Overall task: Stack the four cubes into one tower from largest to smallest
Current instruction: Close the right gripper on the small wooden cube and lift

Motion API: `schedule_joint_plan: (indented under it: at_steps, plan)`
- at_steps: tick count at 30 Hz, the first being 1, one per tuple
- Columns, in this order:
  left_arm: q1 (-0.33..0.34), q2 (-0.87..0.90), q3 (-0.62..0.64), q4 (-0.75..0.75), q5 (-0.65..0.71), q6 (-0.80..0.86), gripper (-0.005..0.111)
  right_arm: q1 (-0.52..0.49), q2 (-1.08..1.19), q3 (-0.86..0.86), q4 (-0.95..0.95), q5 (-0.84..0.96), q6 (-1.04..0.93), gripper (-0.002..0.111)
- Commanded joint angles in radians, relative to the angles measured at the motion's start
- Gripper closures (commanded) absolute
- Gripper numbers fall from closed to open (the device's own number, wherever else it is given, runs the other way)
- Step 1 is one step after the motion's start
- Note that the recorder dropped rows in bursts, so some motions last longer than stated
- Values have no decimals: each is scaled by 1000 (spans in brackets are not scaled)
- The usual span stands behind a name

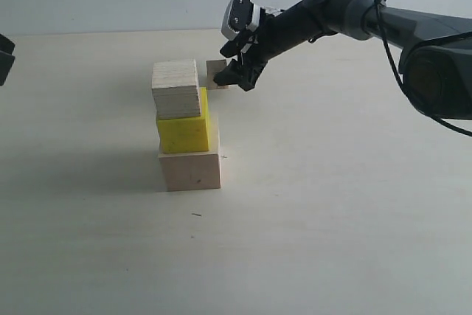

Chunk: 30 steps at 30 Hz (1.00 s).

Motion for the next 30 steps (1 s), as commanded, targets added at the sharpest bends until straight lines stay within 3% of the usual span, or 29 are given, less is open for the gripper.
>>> schedule_joint_plan:
  at_steps: [1,30]
  plan:
    - [2,3,3,6,-2,1,107,-2,9,-11,12,7,-7,40]
    - [2,3,3,15,1,1,107,-2,11,-11,12,12,104,40]
